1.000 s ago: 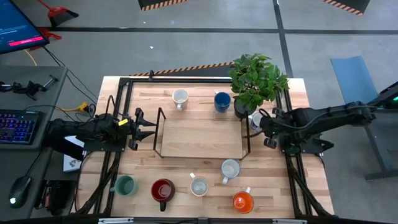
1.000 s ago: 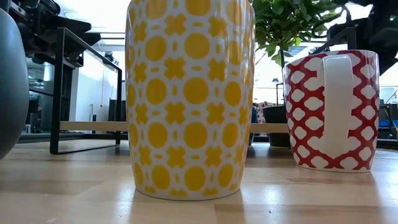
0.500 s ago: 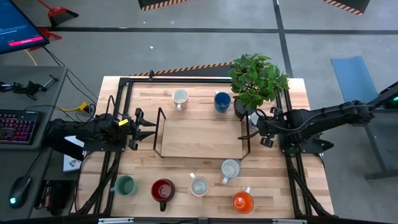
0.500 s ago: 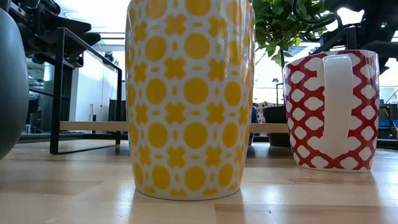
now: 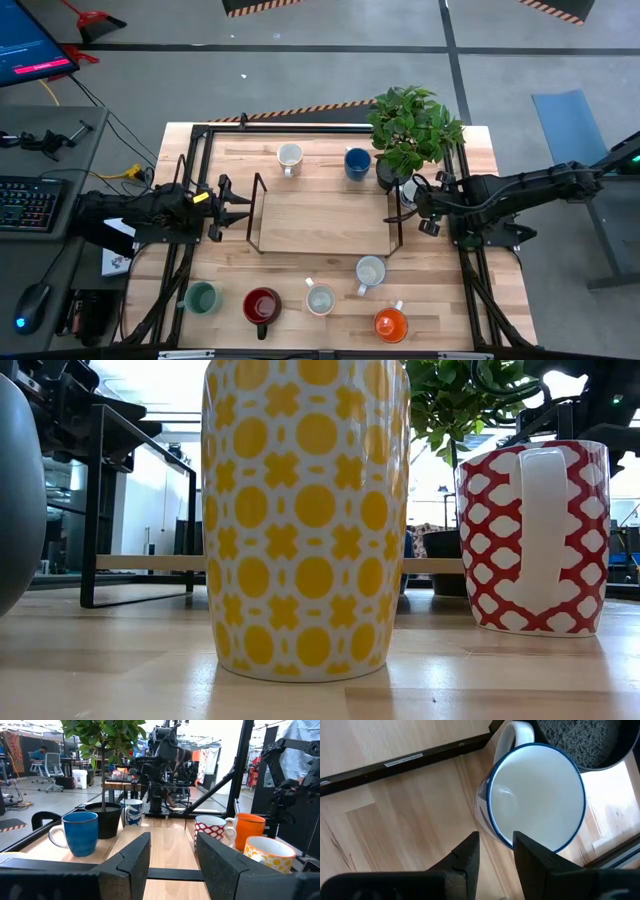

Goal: Place coffee mugs
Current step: Put the blue and white patterned mug on the shelf

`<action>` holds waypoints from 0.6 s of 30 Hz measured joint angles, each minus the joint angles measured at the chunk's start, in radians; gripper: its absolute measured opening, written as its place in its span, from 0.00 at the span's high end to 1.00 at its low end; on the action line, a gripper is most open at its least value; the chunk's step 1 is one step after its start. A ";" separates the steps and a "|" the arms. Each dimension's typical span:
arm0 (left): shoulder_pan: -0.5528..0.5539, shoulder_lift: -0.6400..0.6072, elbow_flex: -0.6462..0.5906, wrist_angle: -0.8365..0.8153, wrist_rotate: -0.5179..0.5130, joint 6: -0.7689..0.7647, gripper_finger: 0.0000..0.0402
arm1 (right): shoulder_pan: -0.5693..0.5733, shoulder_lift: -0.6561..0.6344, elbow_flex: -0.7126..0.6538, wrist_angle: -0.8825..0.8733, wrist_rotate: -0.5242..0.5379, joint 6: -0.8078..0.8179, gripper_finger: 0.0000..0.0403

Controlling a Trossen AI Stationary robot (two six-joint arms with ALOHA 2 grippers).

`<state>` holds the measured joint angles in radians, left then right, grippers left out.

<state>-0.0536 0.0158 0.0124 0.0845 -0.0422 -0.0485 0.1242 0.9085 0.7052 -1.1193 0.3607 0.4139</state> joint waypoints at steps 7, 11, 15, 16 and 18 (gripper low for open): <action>0.000 0.000 0.000 -0.005 0.000 0.000 0.63 | 0.000 0.000 0.038 0.030 0.003 -0.036 0.76; 0.000 0.000 0.000 -0.008 0.000 0.000 0.63 | 0.000 0.000 0.058 0.061 0.004 -0.128 0.76; 0.000 0.000 0.000 -0.013 0.000 -0.001 0.63 | 0.000 0.010 0.058 0.078 -0.003 -0.169 0.76; 0.000 0.000 0.000 -0.013 0.000 -0.001 0.63 | 0.000 0.015 0.058 0.076 -0.003 -0.171 0.76; 0.000 0.000 0.000 -0.013 0.000 -0.001 0.63 | 0.000 0.029 0.058 0.070 -0.003 -0.172 0.76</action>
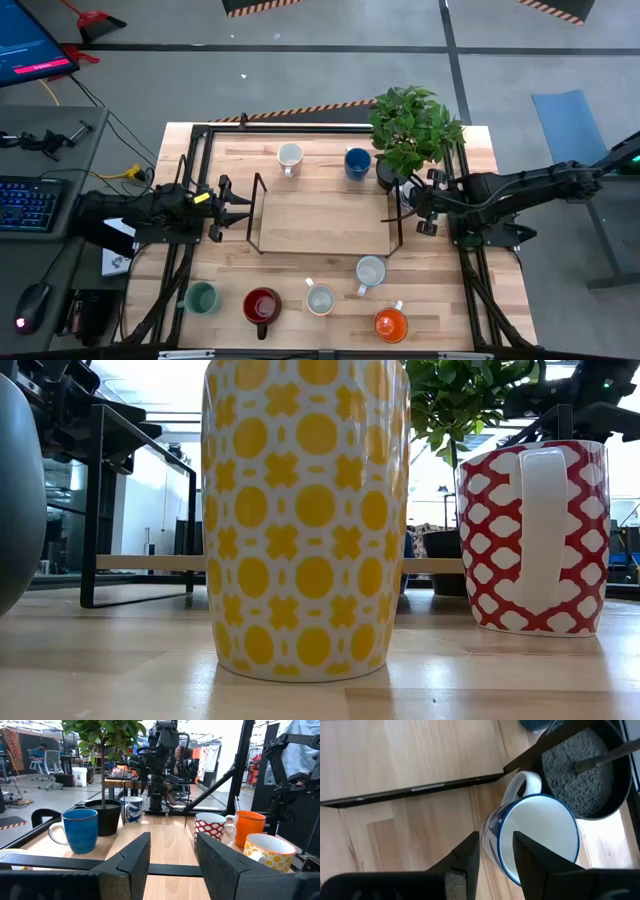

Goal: Place coffee mugs
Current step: Put the blue and white patterned mug on the shelf

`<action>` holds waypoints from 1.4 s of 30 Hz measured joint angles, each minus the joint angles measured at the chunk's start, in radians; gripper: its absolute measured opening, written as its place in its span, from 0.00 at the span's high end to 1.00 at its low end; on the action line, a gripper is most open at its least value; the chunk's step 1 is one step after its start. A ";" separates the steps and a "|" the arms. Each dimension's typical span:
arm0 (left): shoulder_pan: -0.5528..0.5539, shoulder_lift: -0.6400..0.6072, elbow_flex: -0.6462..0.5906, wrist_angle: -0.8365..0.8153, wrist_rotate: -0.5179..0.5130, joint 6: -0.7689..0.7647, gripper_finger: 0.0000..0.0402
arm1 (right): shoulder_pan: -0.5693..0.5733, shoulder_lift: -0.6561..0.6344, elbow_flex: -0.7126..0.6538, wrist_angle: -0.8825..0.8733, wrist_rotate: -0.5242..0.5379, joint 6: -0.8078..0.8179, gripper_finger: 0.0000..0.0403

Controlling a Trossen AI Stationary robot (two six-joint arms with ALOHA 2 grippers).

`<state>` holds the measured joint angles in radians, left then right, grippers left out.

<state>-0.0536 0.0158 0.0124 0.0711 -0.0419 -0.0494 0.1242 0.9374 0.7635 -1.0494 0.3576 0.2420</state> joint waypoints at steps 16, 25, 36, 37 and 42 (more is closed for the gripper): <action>0.000 0.000 0.000 0.000 0.000 0.000 0.63 | 0.000 0.152 0.000 -0.018 0.064 0.028 0.76; 0.000 0.000 0.000 -0.002 0.000 0.000 0.63 | 0.000 0.237 0.000 -0.024 0.069 0.046 0.76; 0.000 0.000 0.000 -0.020 0.001 -0.001 0.63 | 0.000 0.274 0.000 -0.025 0.085 0.053 0.76; 0.000 0.000 0.000 -0.020 0.001 -0.001 0.63 | 0.000 0.274 0.000 -0.025 0.085 0.053 0.76; 0.000 0.000 0.000 -0.021 0.001 -0.001 0.63 | 0.000 0.274 0.000 -0.027 0.088 0.056 0.76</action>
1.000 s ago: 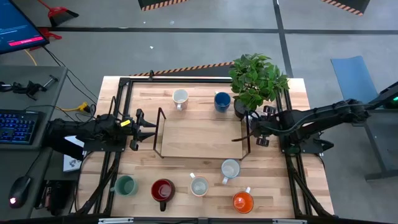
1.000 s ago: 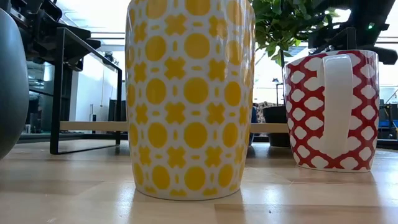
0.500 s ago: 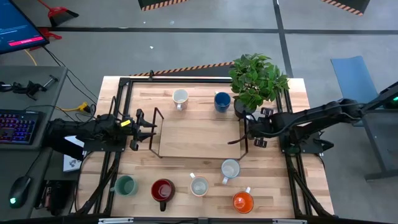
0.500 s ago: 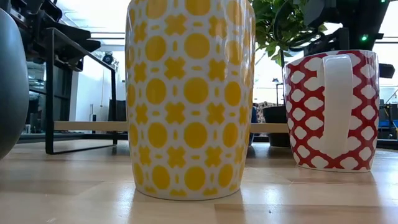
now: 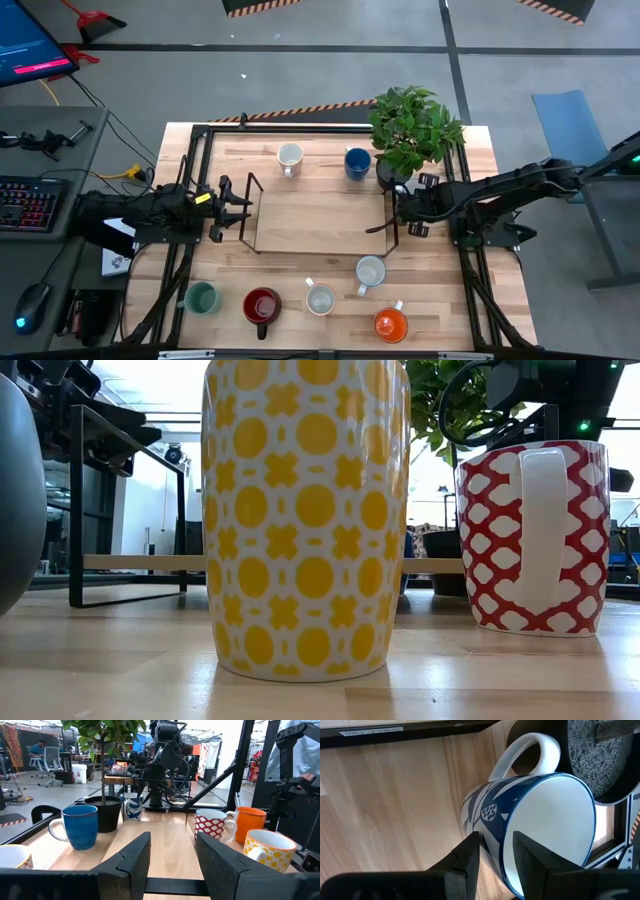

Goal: Place coffee mugs
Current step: Put the blue and white patterned mug on the shelf

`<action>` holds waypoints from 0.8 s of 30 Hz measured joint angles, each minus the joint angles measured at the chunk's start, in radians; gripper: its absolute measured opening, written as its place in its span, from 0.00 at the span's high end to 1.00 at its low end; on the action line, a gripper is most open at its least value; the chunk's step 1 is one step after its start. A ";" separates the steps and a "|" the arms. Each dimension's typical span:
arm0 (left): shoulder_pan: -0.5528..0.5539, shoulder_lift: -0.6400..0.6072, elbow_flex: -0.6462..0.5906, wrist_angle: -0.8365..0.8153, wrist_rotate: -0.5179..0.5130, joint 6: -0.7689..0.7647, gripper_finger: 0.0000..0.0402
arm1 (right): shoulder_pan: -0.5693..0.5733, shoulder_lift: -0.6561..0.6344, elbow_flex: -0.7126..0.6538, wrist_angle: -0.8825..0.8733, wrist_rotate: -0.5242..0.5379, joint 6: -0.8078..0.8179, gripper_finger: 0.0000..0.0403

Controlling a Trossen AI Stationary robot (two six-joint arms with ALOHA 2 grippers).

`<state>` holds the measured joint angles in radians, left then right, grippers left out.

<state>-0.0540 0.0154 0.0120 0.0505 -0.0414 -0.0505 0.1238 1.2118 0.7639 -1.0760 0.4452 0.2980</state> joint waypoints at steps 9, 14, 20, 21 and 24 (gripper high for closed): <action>0.000 0.000 0.000 0.000 0.000 0.000 0.63 | 0.000 -0.002 0.001 0.002 -0.027 -0.006 0.96; 0.000 0.000 0.000 -0.001 0.000 0.000 0.63 | 0.000 -0.001 -0.001 -0.033 -0.044 0.033 0.99; 0.000 0.000 0.000 -0.001 0.000 0.000 0.63 | 0.005 -0.004 -0.001 -0.053 -0.086 0.061 1.00; 0.000 0.000 0.000 -0.001 0.000 0.000 0.63 | 0.008 -0.008 -0.001 -0.053 -0.092 0.061 1.00; 0.000 0.000 0.000 -0.001 0.000 0.001 0.63 | 0.023 -0.025 0.000 -0.053 -0.115 0.070 1.00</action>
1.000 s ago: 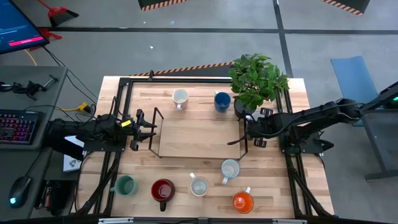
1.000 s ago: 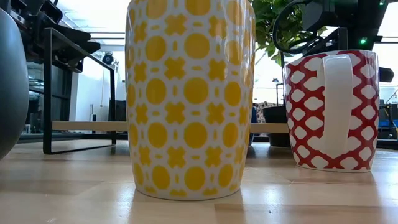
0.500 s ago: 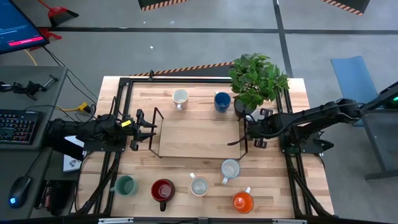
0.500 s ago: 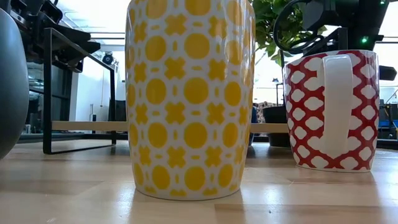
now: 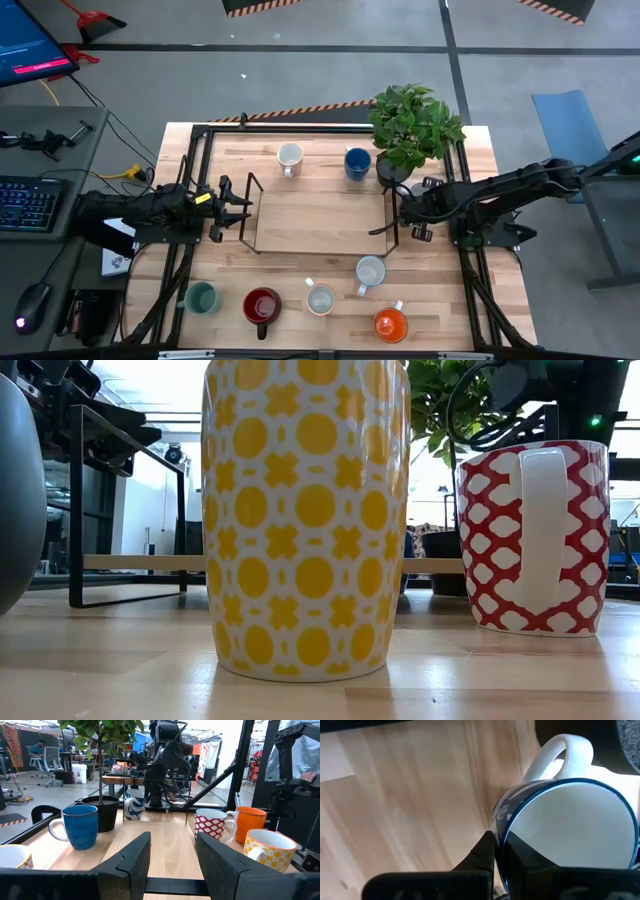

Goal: Place coffee mugs
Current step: Put the blue and white patterned mug on the shelf

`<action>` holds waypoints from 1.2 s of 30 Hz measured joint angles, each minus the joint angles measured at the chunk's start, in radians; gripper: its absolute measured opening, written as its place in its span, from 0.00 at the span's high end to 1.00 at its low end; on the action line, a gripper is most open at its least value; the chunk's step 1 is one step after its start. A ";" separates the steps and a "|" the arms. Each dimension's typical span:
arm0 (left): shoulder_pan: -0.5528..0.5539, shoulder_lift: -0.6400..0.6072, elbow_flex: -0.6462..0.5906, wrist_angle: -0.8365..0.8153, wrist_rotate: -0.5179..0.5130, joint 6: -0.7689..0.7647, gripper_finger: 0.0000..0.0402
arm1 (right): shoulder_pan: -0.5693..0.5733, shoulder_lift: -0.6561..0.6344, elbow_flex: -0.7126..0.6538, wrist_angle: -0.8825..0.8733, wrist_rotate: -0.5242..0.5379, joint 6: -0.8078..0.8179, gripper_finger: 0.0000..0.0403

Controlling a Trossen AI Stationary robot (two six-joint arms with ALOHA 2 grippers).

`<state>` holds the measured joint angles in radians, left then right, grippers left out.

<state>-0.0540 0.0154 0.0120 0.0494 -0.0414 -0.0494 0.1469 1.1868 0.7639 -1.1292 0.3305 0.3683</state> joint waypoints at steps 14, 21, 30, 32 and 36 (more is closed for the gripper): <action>0.000 0.000 0.000 0.000 0.000 0.000 0.63 | 0.138 -0.231 0.005 -0.086 -0.155 0.248 1.00; 0.000 0.000 0.000 0.000 0.000 0.000 0.63 | 0.230 -0.245 0.120 -0.141 -0.252 0.316 1.00; 0.000 0.000 0.000 -0.001 0.000 0.000 0.63 | 0.358 -0.244 0.366 -0.194 -0.259 0.450 1.00; 0.000 0.000 0.000 -0.001 0.000 0.000 0.63 | 0.382 -0.244 0.398 -0.218 -0.273 0.496 1.00; 0.000 0.000 0.000 -0.001 0.000 0.000 0.63 | 0.428 -0.244 0.435 -0.221 -0.279 0.525 1.00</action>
<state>-0.0540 0.0154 0.0120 0.0486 -0.0414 -0.0492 0.5750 0.9432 1.1991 -1.3500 0.0513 0.8936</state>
